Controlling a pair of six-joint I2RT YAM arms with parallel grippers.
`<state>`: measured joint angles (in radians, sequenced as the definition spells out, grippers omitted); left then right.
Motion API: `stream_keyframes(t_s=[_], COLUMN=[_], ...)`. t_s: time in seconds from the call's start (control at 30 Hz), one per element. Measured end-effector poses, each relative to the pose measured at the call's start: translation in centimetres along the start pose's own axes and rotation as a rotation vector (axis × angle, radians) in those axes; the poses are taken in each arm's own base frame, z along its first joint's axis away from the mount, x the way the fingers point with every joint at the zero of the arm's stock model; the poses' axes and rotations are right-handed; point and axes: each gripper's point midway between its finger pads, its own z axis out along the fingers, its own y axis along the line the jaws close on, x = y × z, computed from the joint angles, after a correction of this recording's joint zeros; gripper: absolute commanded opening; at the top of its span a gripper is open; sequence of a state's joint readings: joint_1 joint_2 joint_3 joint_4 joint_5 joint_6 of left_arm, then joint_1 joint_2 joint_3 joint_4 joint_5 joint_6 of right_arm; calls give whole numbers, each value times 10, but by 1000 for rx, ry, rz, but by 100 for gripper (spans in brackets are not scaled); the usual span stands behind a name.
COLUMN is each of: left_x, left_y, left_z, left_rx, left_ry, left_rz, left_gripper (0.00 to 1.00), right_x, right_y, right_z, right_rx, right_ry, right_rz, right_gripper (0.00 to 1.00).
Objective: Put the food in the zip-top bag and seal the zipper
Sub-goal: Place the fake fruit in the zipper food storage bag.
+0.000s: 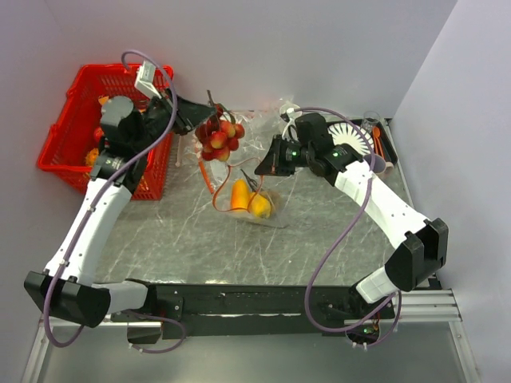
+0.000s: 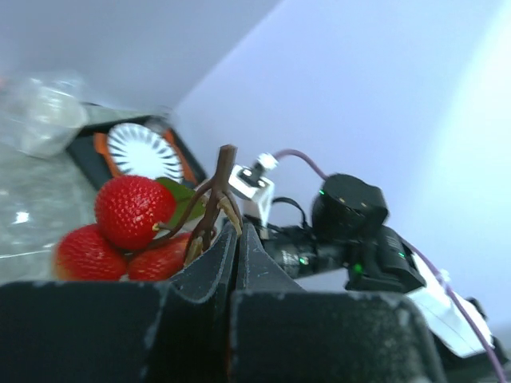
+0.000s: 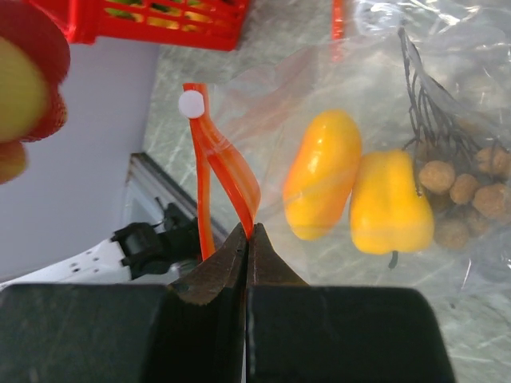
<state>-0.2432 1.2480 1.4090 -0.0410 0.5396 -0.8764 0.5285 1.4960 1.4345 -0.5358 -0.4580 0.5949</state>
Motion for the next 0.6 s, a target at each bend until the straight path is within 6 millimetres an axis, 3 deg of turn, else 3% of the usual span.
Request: stream_keyframes(t_s=[0.4, 0.6], left_x=[62, 74], left_y=[-54, -82], left_z=[-14, -27], left_rx=[262, 341], left_ry=[97, 132], left_rz=[-132, -127], left_gripper=[1, 1], right_x=[-13, -15], right_y=[28, 33], right_z=[-18, -19], right_rx=[-168, -205], right_ry=[2, 2], right_rz=[74, 90], right_gripper=[0, 0])
